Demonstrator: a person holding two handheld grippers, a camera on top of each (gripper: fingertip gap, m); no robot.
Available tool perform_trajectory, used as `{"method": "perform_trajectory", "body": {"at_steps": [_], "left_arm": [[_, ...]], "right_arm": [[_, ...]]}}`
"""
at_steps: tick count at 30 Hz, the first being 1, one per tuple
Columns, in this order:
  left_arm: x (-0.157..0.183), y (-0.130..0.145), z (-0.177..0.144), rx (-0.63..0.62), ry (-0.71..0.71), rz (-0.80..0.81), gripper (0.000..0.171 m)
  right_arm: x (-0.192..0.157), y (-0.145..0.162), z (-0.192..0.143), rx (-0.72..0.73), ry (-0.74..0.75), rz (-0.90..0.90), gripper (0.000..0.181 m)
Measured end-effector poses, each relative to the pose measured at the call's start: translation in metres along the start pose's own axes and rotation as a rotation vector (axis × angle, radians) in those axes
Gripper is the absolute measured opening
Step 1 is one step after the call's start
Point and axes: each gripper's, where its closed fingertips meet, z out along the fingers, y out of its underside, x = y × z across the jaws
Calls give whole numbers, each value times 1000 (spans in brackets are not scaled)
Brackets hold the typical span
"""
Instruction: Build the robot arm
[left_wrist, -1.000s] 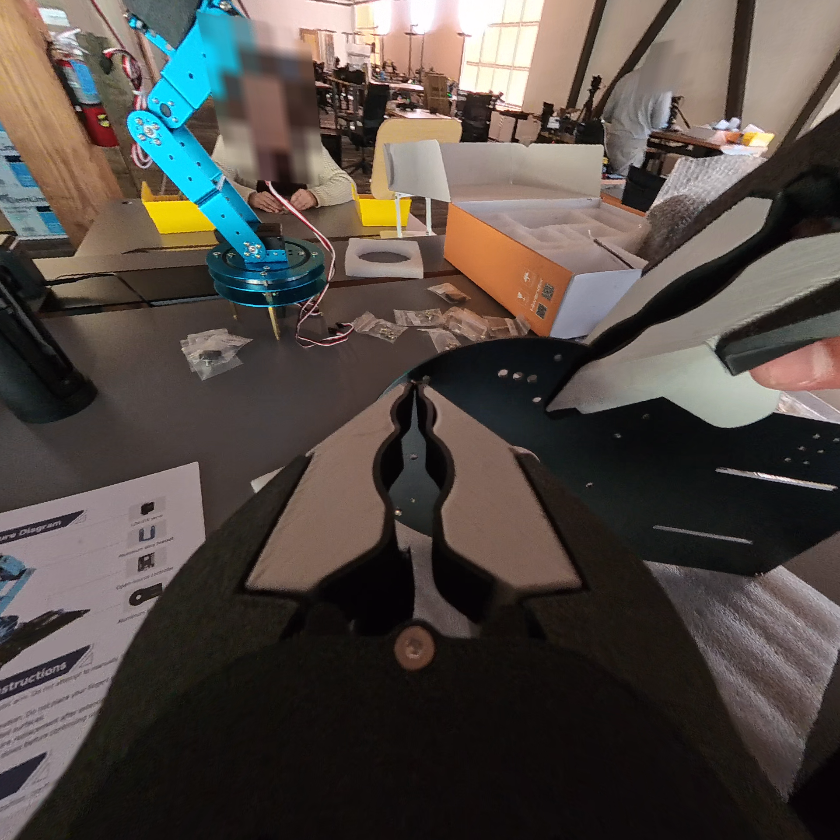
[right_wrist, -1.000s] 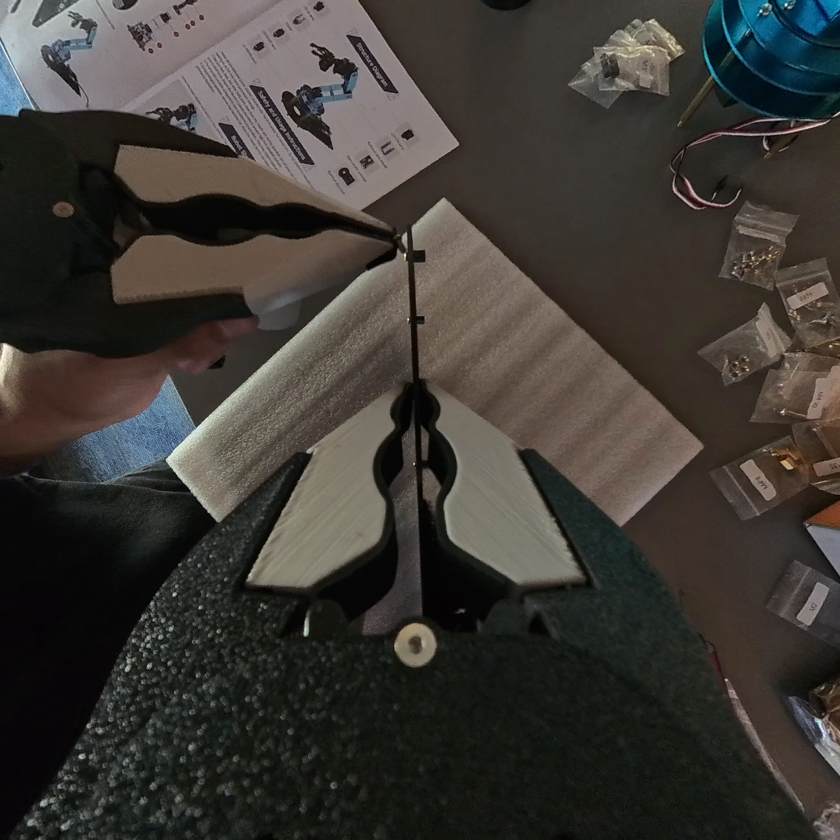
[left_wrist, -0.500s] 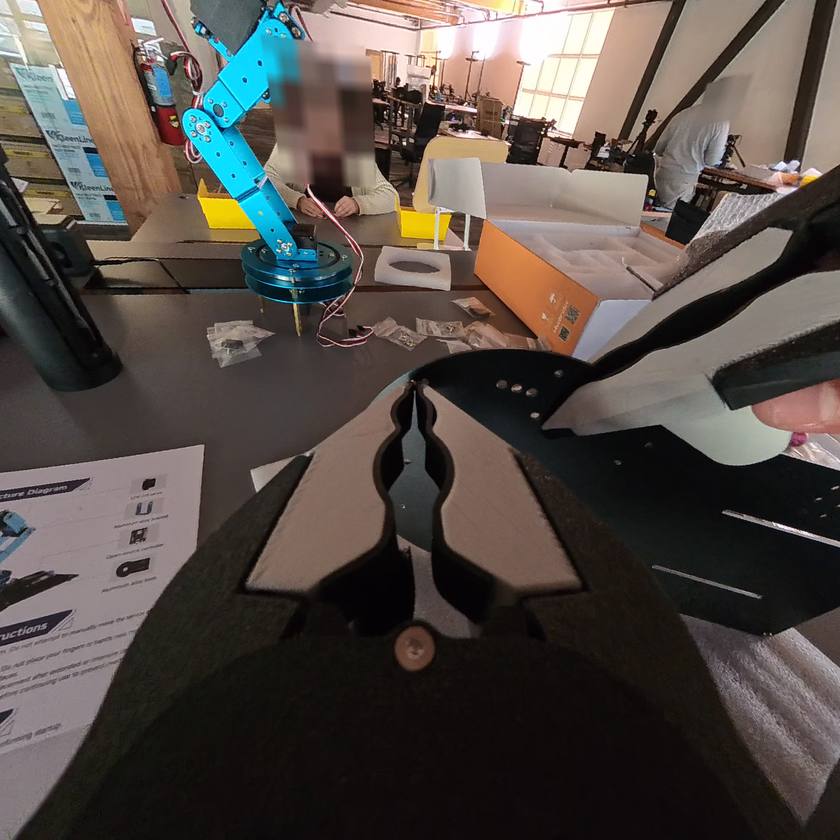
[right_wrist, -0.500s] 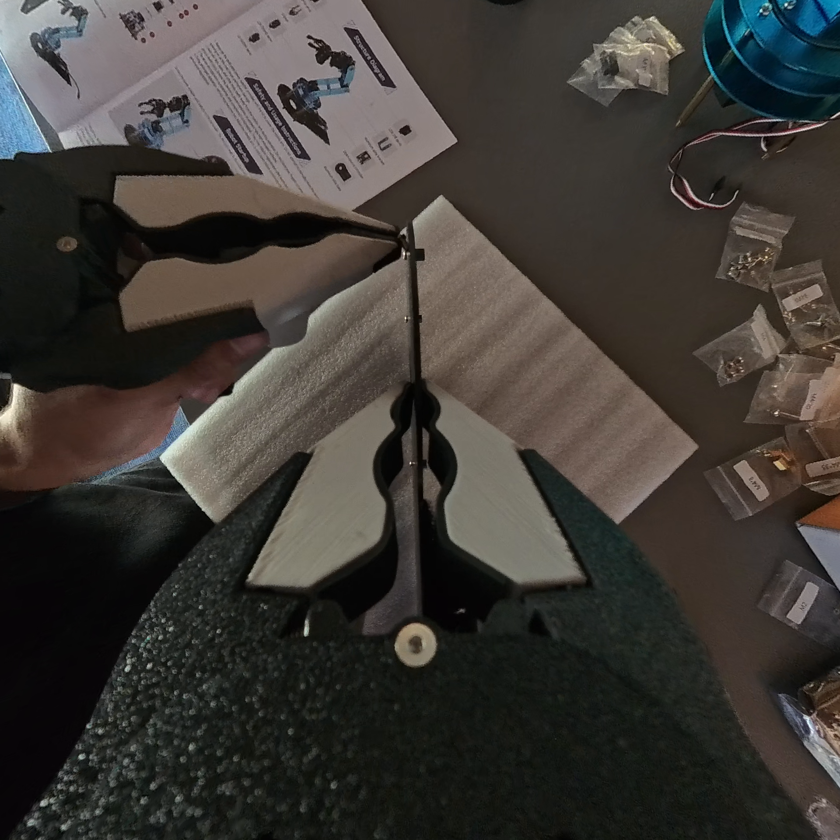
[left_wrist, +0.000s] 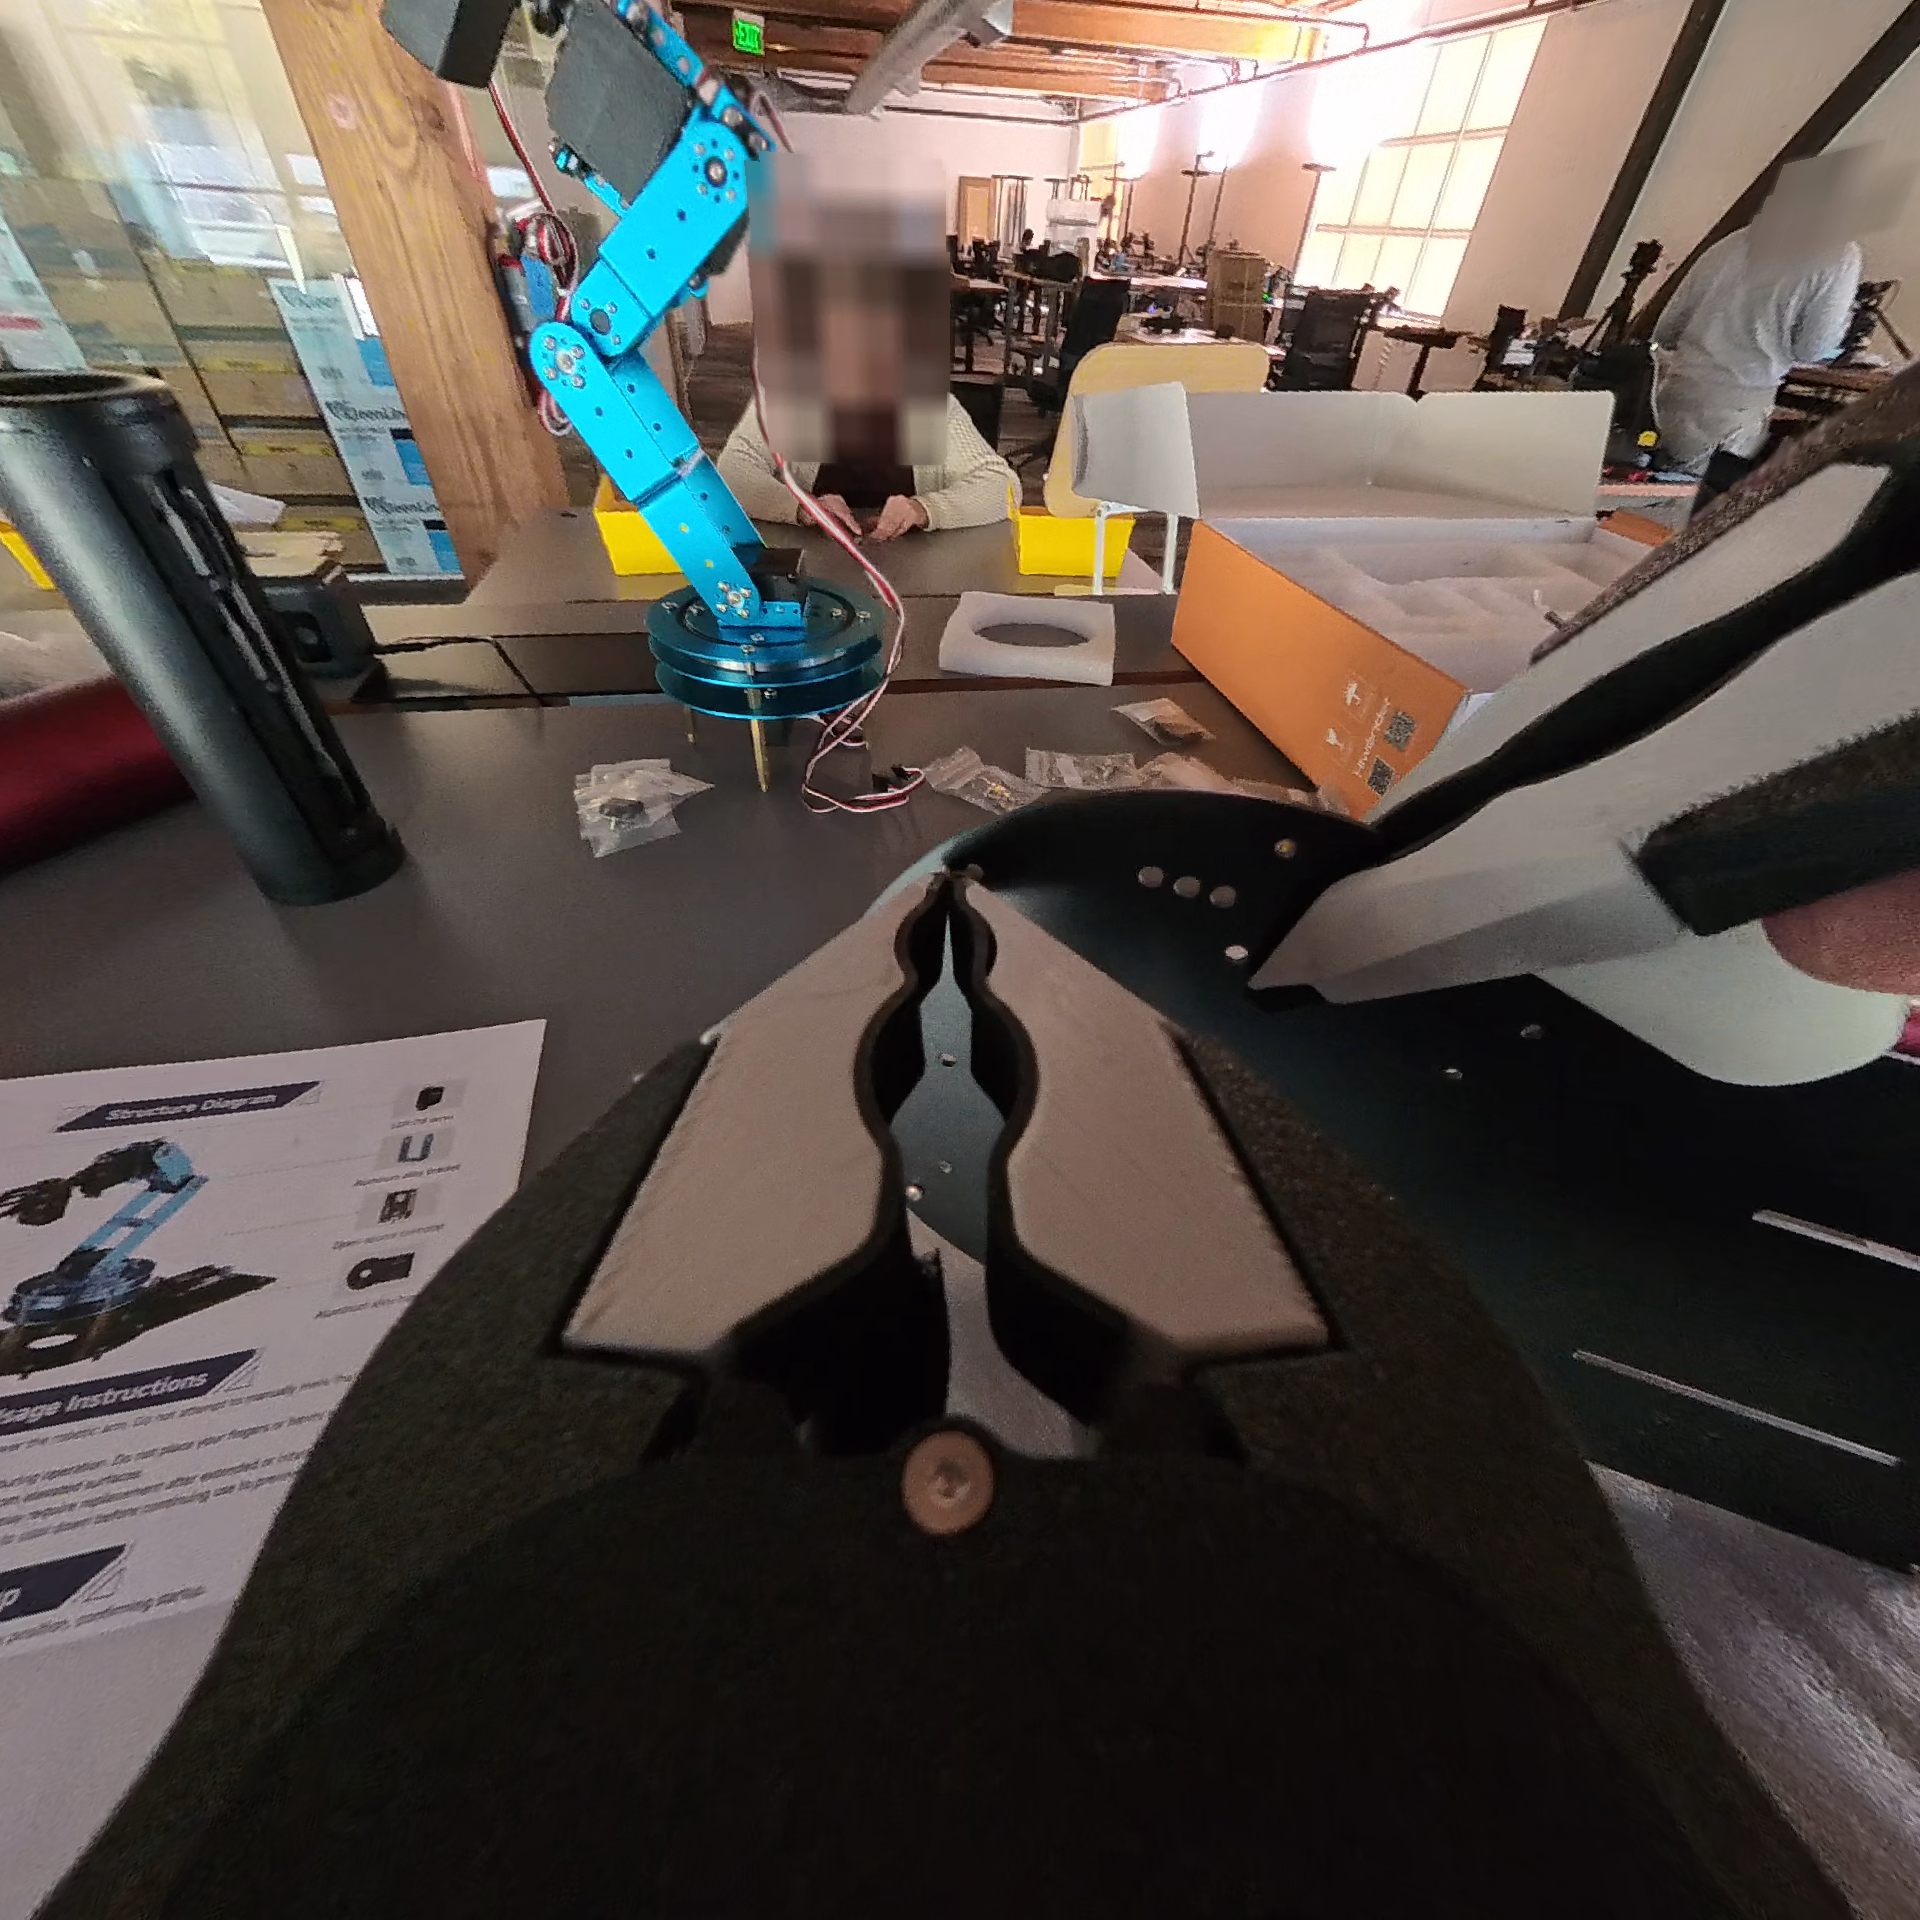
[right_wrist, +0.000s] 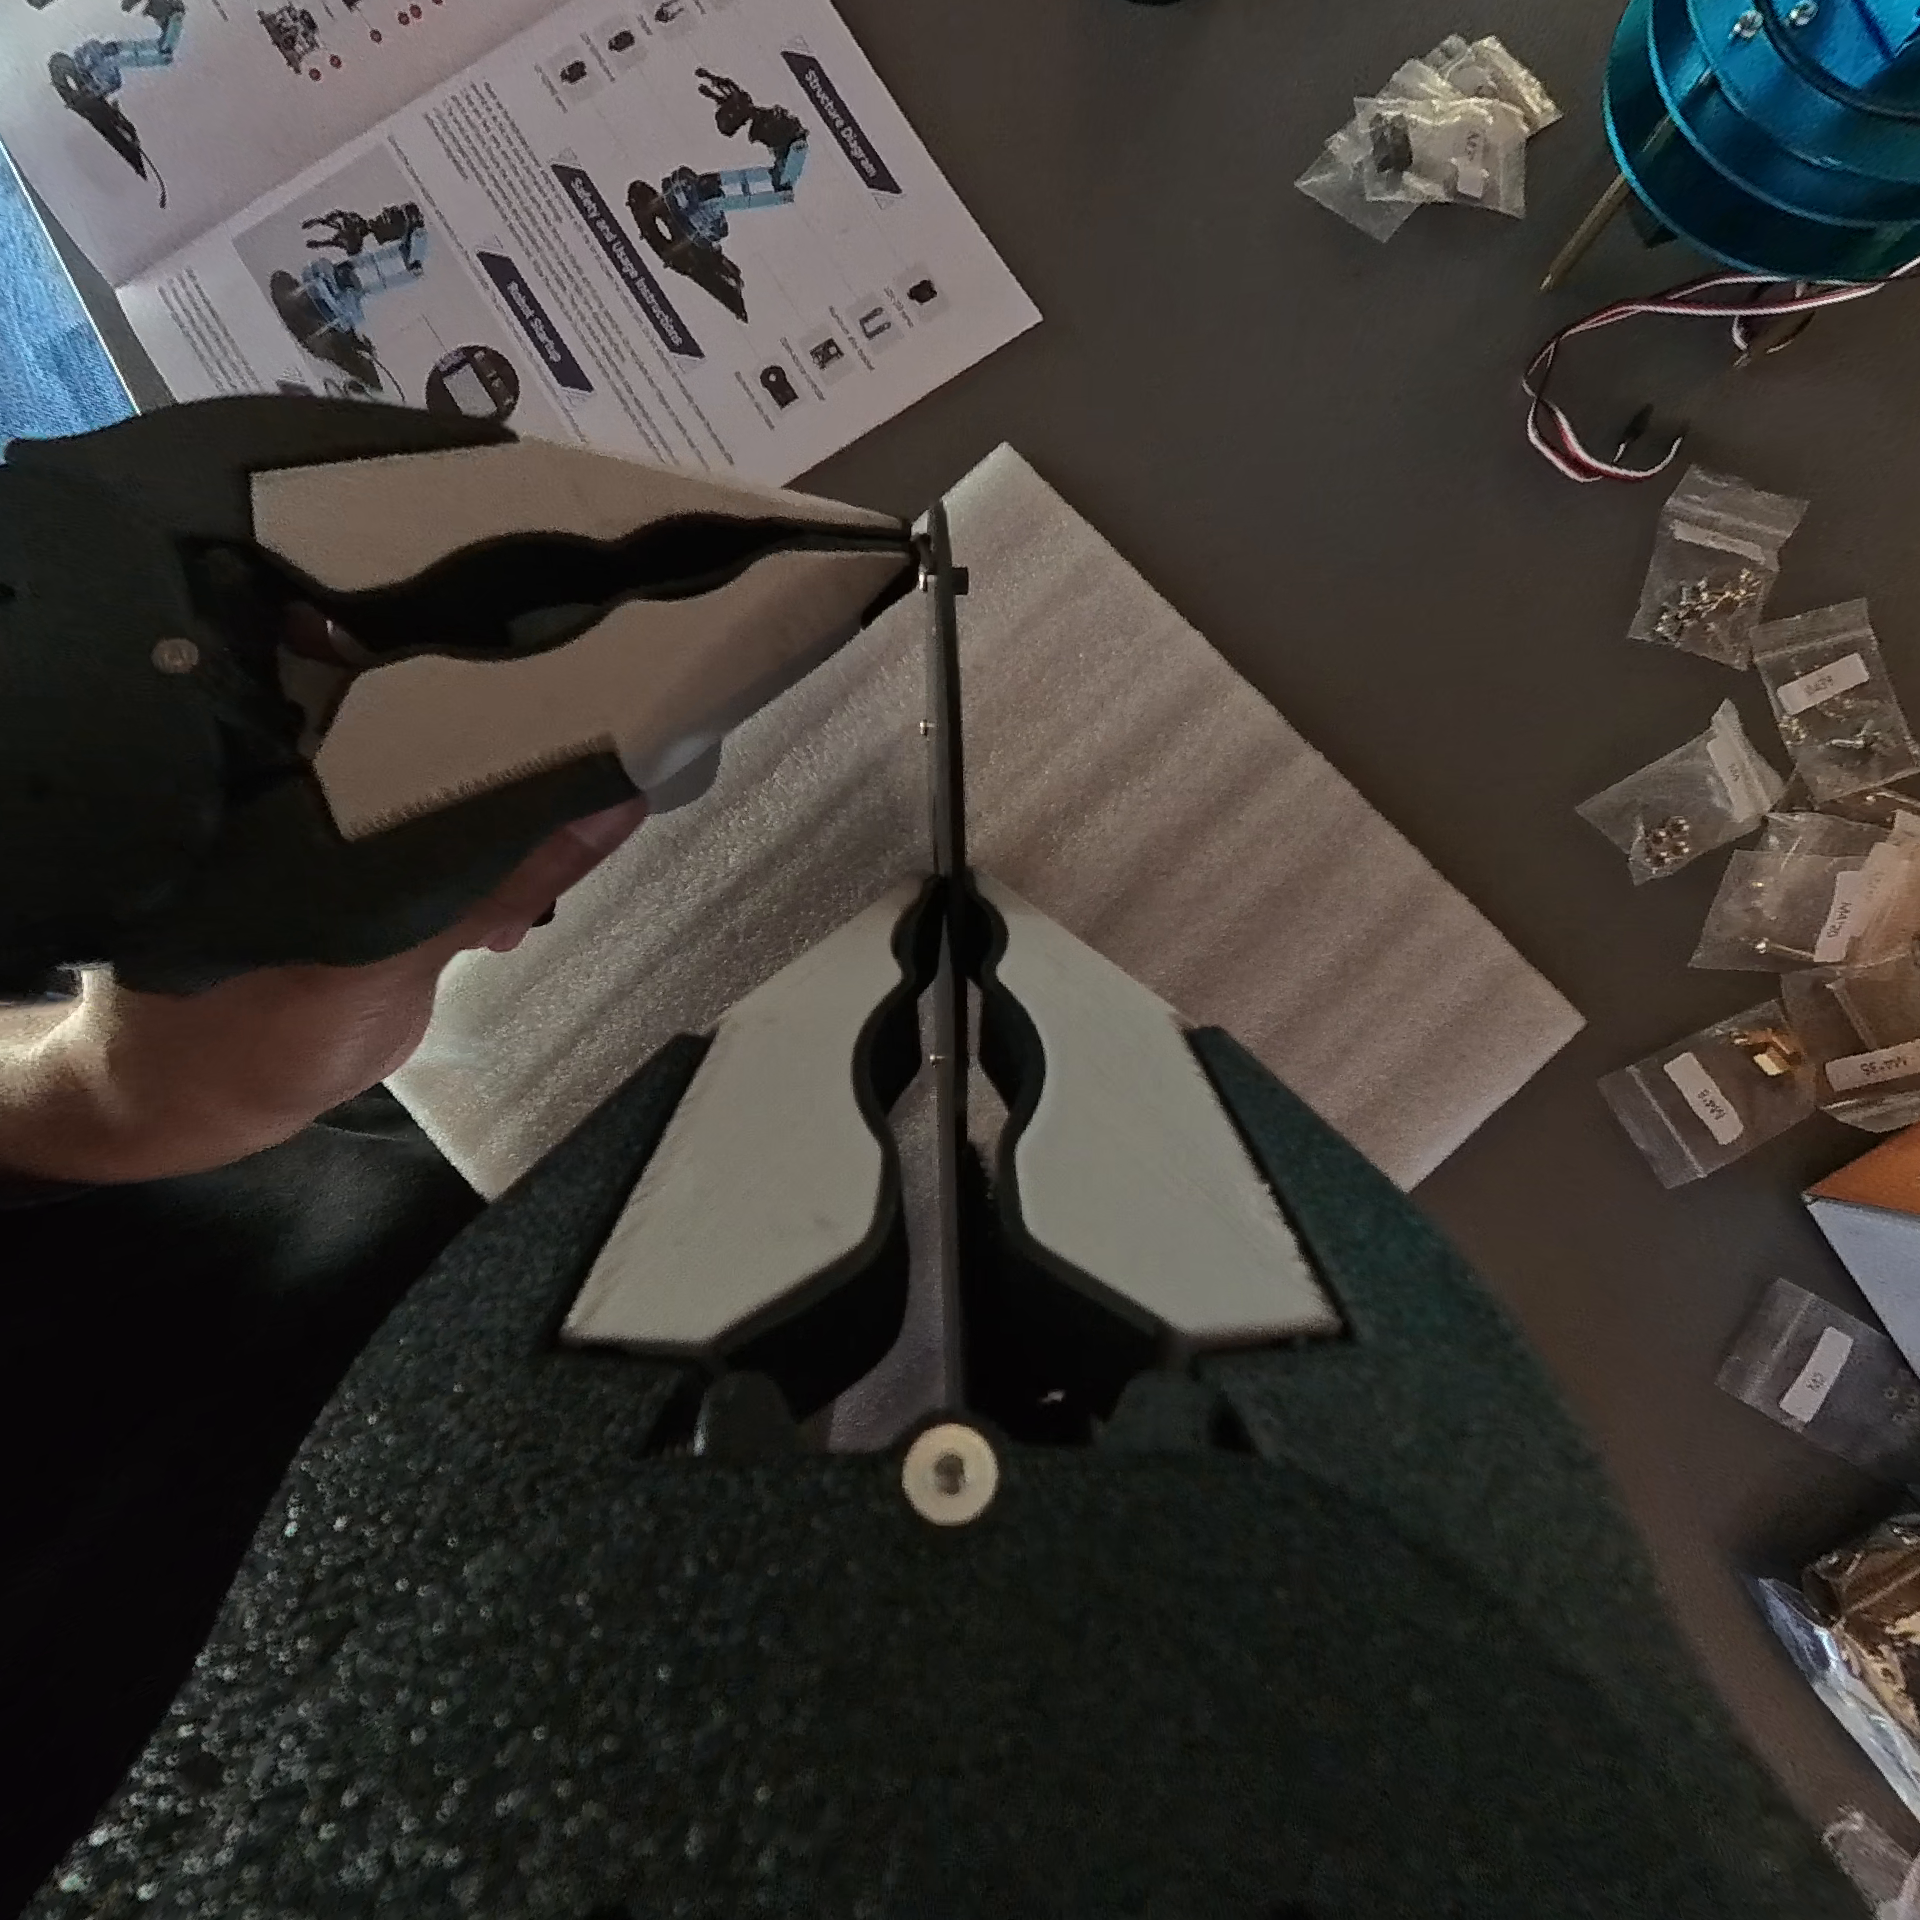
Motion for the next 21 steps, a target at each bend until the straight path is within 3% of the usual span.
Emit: {"method": "perform_trajectory", "body": {"at_steps": [21], "left_arm": [[9, 10, -10, -27, 64, 27, 0]], "right_arm": [[1, 0, 0, -7, -25, -15, 2]]}}
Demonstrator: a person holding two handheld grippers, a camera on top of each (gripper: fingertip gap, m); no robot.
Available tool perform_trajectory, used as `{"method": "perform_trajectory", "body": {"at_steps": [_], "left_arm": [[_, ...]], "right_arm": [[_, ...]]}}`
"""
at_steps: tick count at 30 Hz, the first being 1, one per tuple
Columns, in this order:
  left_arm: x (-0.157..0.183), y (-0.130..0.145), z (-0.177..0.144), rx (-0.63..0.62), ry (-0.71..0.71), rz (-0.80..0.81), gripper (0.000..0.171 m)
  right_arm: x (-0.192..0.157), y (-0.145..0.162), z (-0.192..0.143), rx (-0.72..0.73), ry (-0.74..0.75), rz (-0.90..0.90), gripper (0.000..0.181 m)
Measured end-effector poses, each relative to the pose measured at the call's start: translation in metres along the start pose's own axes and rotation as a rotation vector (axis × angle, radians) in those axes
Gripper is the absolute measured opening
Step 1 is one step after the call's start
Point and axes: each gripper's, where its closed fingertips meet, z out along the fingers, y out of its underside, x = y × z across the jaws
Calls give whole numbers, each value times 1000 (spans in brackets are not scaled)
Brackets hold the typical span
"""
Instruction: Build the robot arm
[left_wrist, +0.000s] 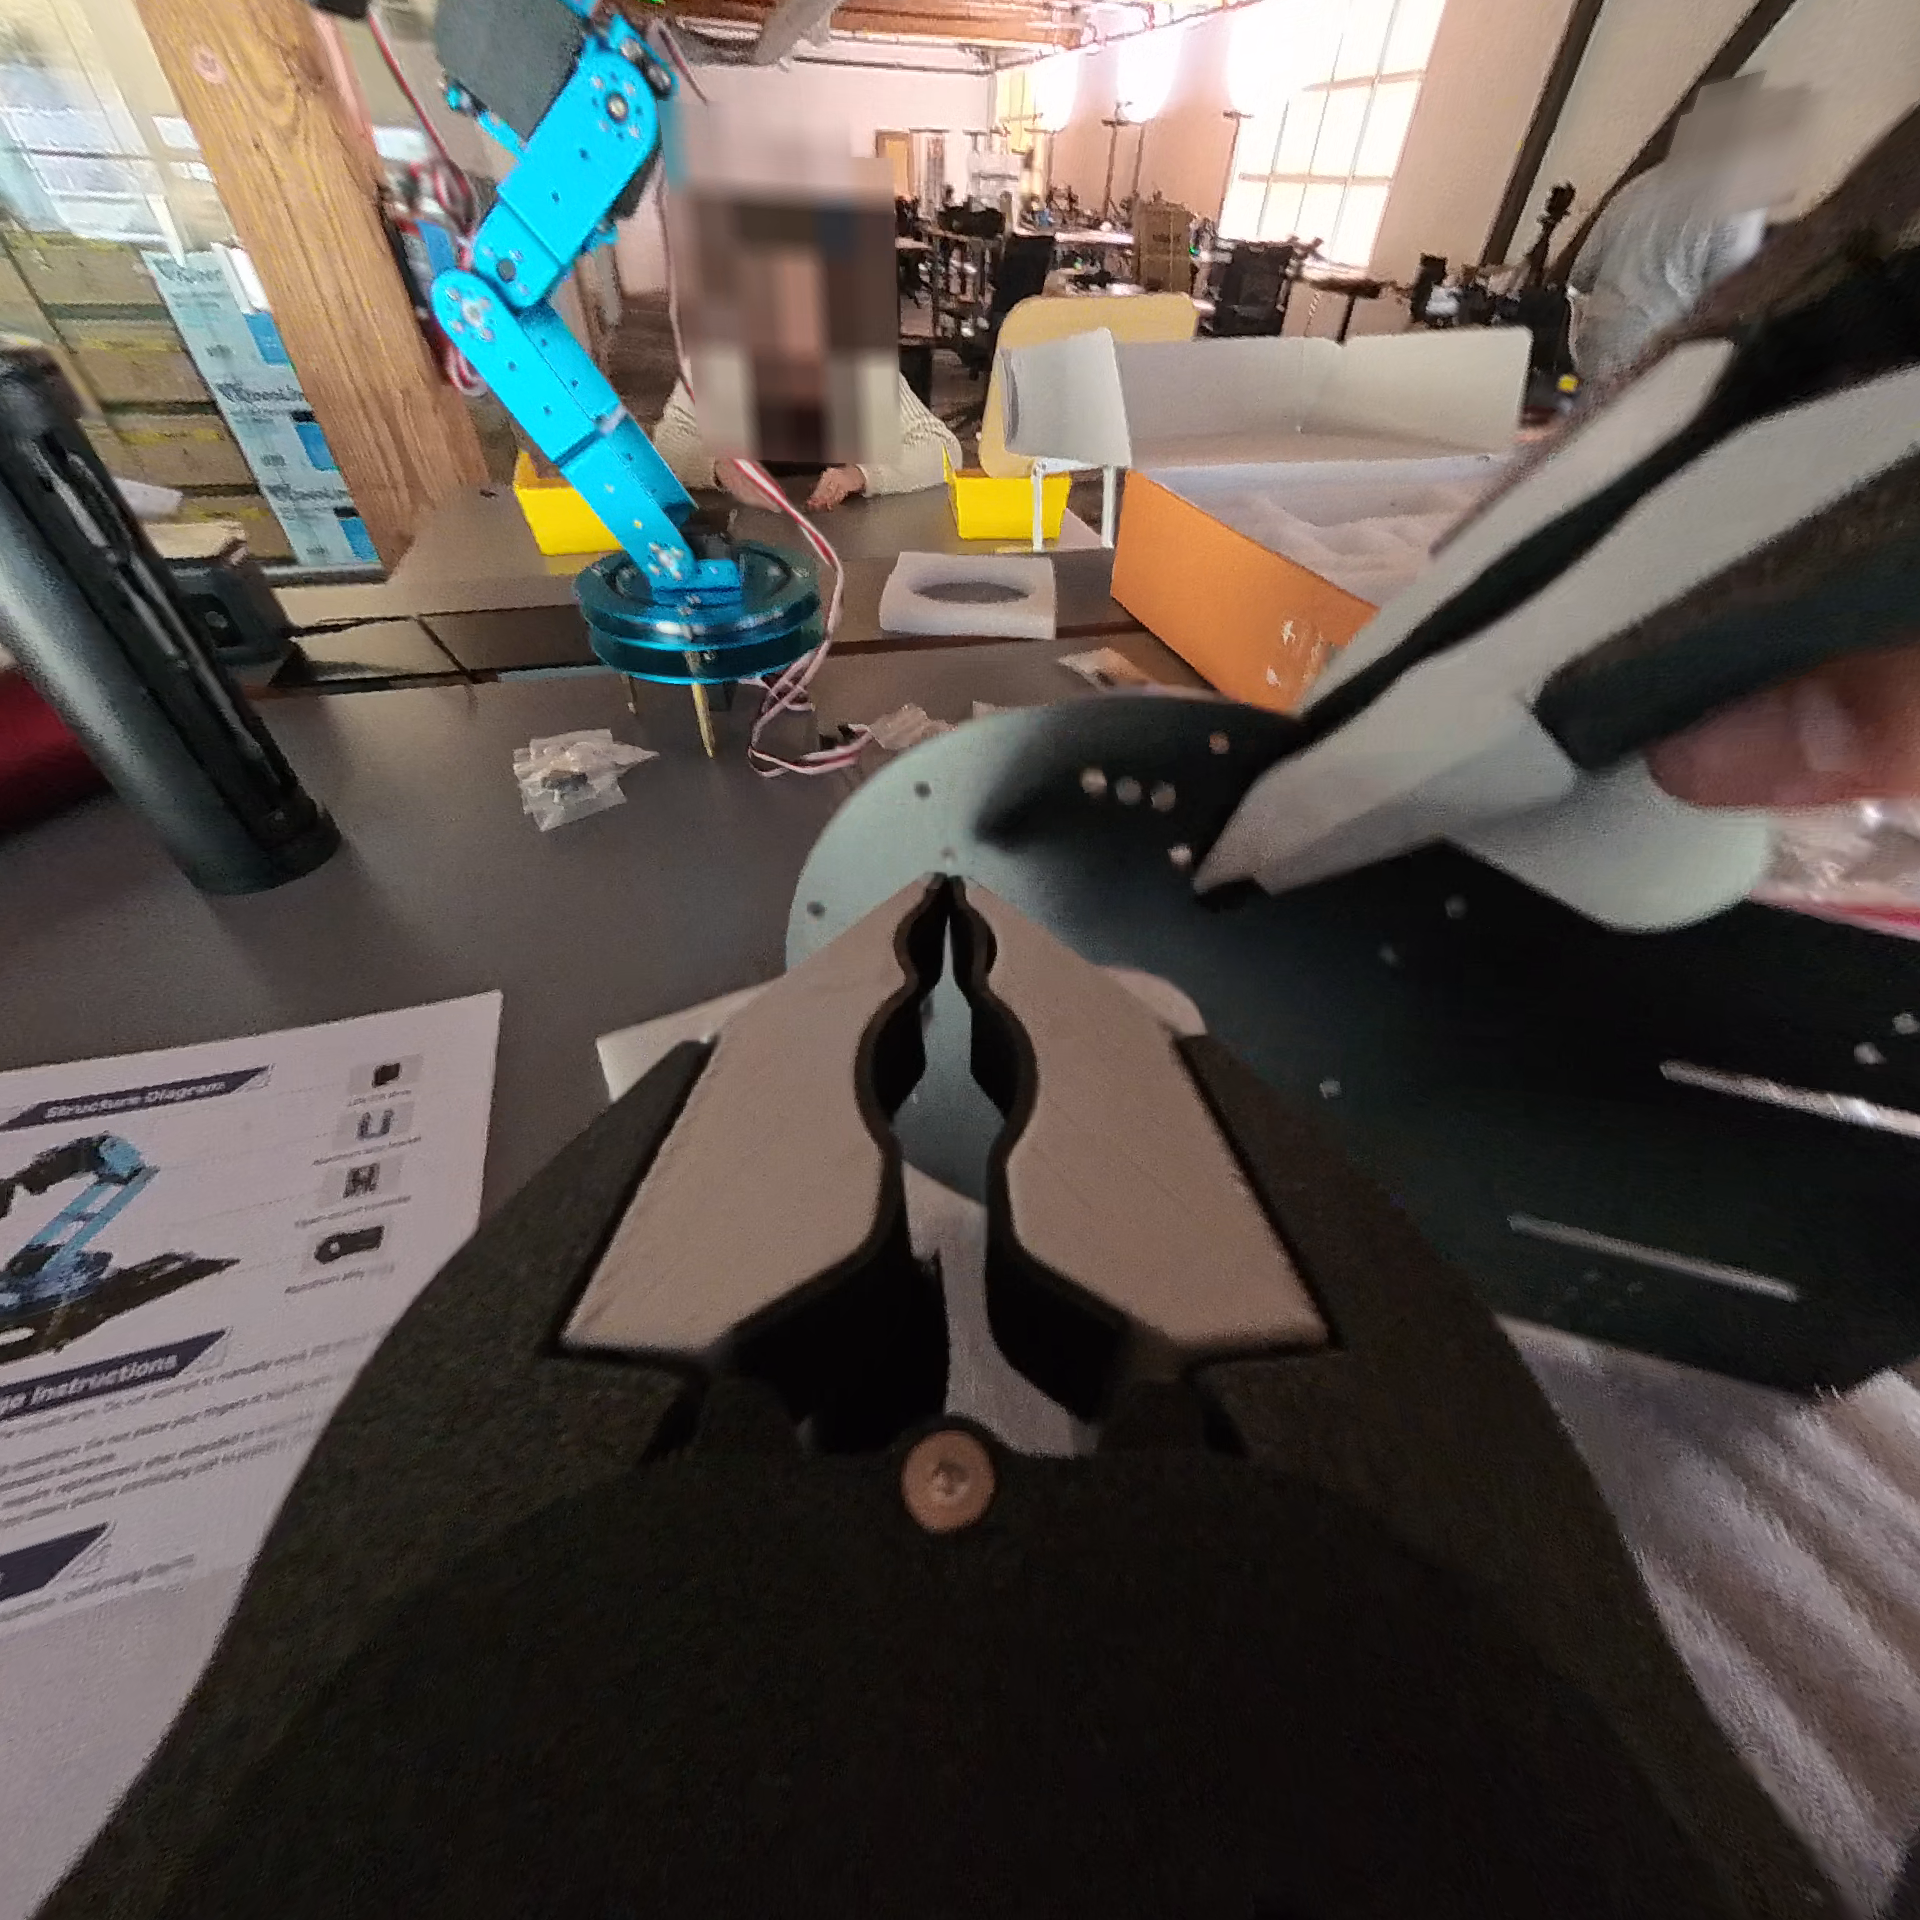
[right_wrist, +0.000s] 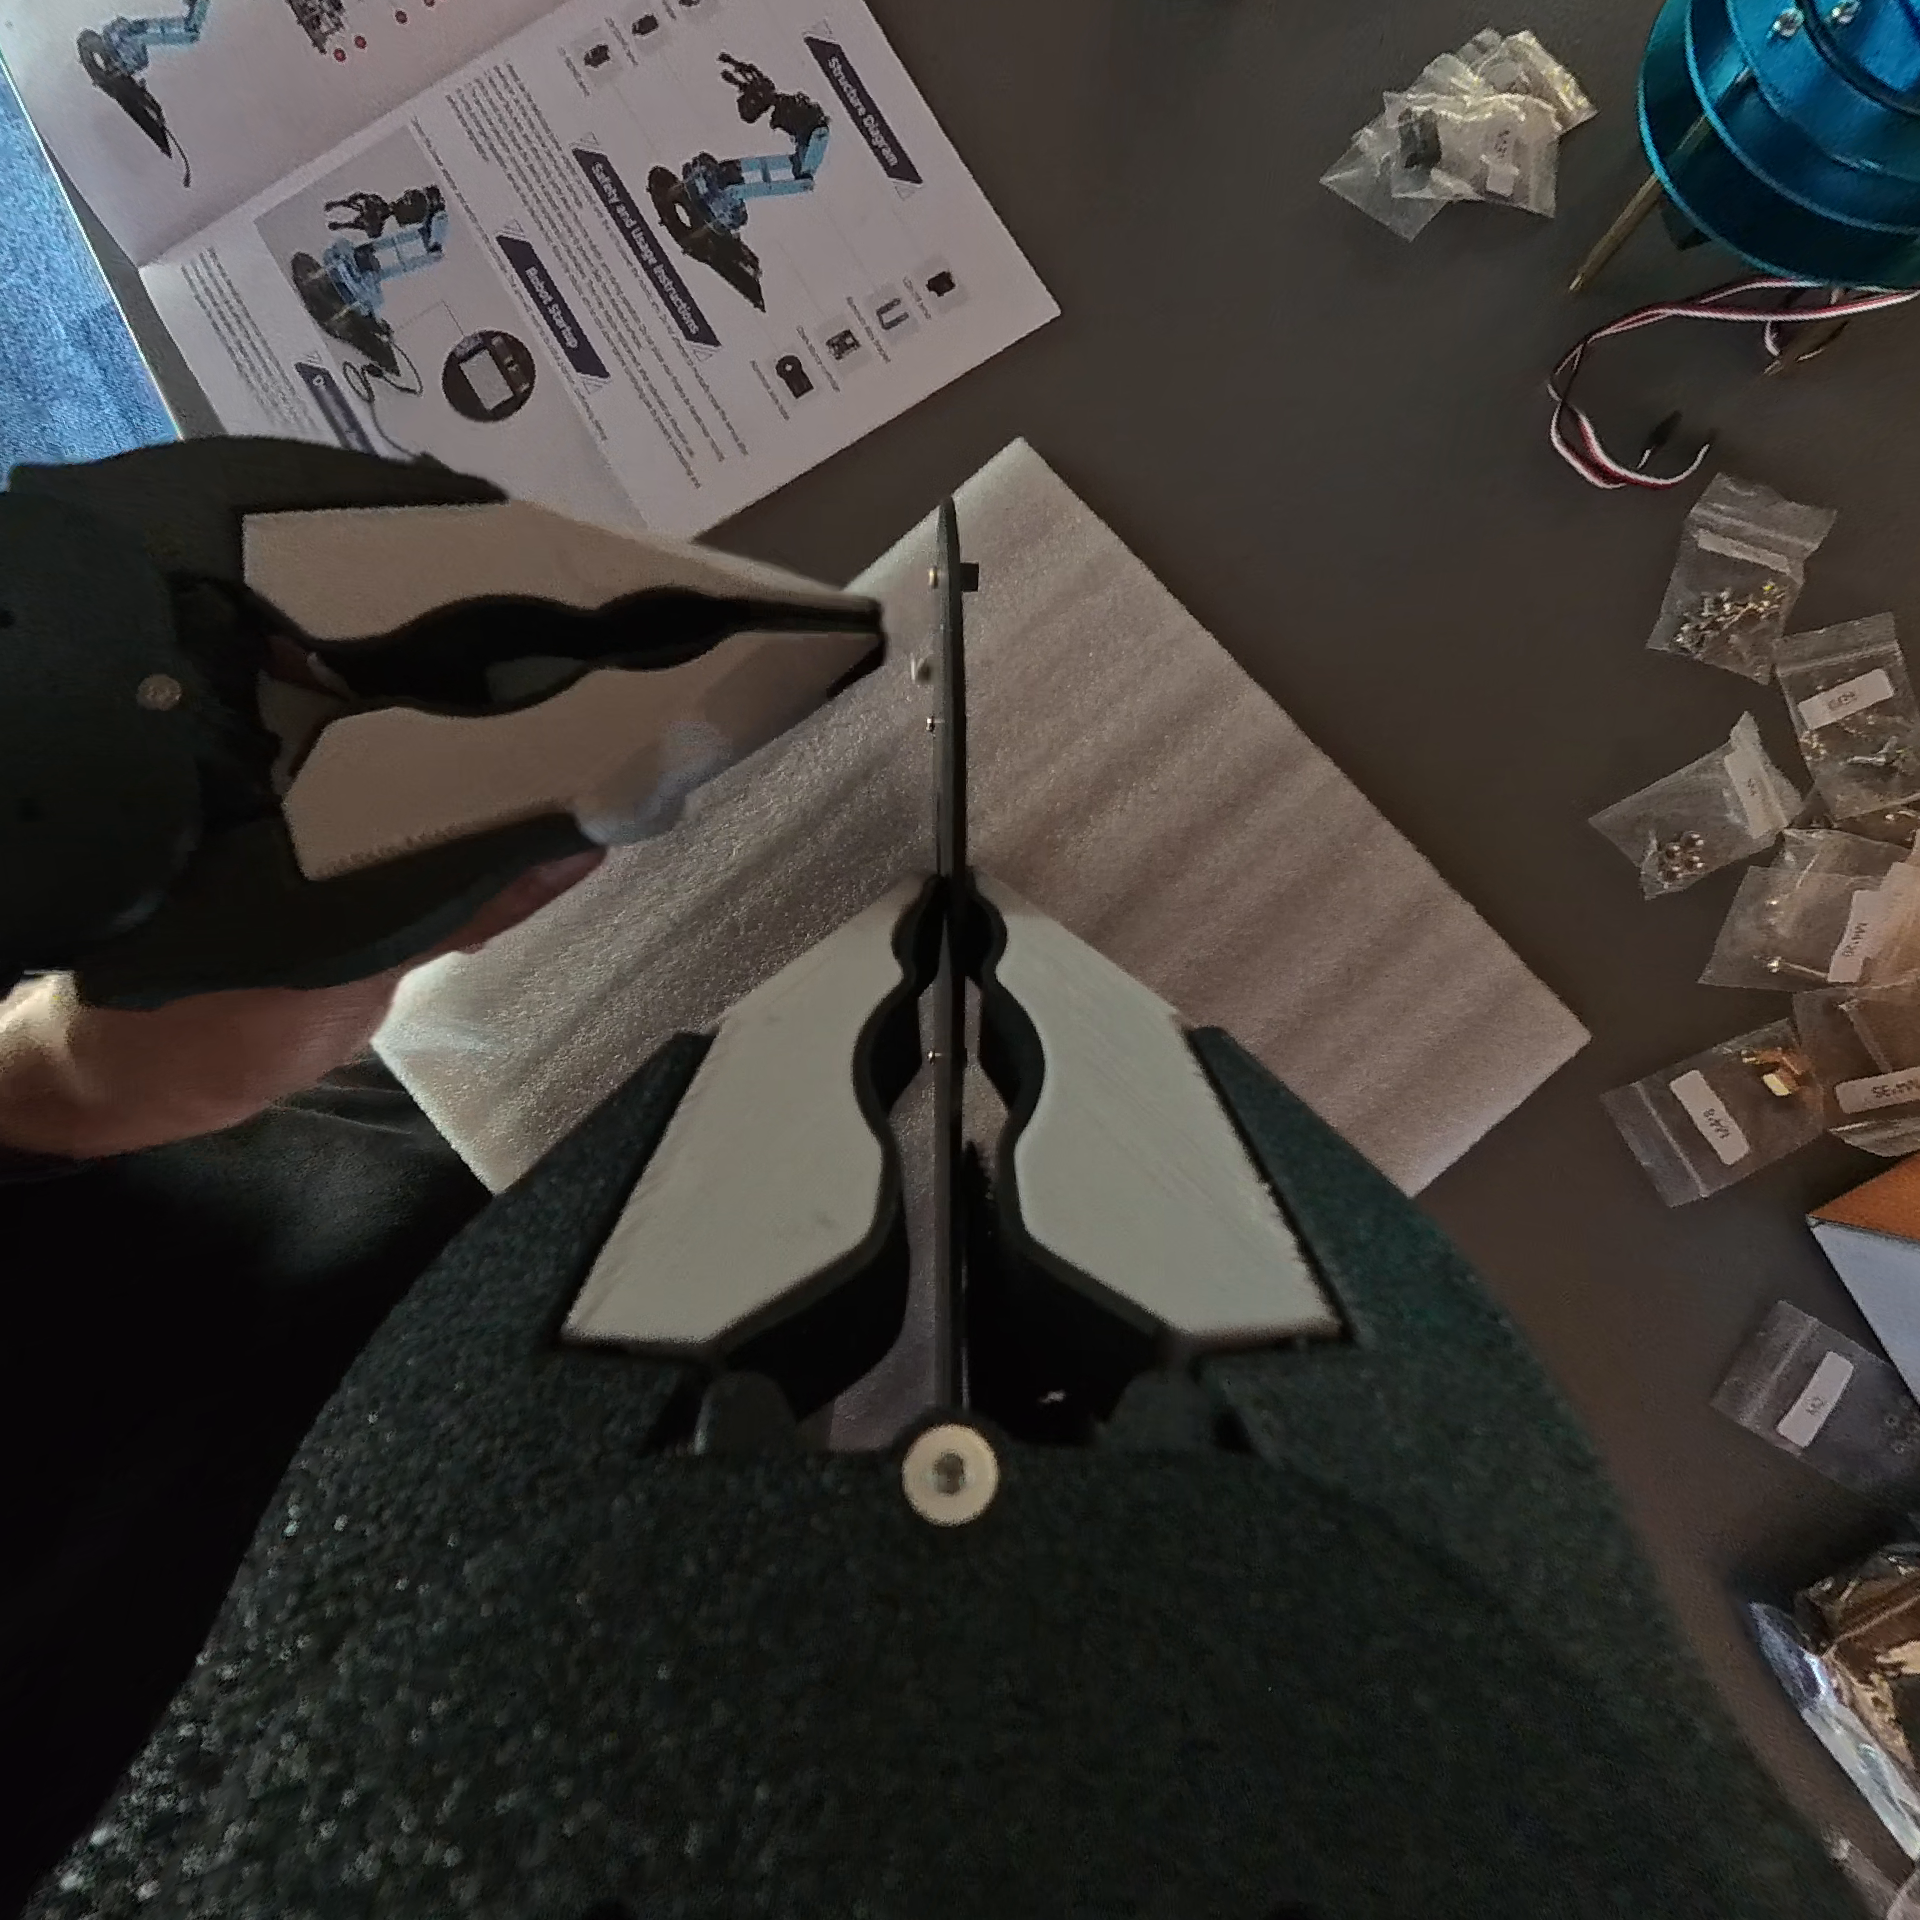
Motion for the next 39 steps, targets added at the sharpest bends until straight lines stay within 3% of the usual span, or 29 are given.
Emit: {"method": "perform_trajectory", "body": {"at_steps": [8, 11, 19, 24, 29, 33, 35, 39], "left_arm": [[21, 97, -56, -372, 197, -43, 0], [19, 116, -61, -444, 248, -29, 16], [94, 115, -56, -474, 613, 98, 16], [119, 130, -41, -542, 660, 254, 18], [115, 115, -25, -525, 616, 397, 18], [123, 121, -15, -593, 625, 334, 15], [121, 121, -11, -603, 594, 320, 5], [124, 123, -14, -628, 600, 247, 12]], "right_arm": [[2, 0, 1, 3, -6, 14, 2], [4, 0, 1, 5, -4, 24, 2], [1, 0, 1, -6, -5, 12, 2], [1, 0, 1, -10, -1, 11, 2], [0, 0, 1, -14, 4, 5, 2], [1, 1, 1, -15, 1, 13, 2], [3, 1, 1, -17, 10, 16, 3], [5, 1, 1, -23, 4, 25, 3]]}}
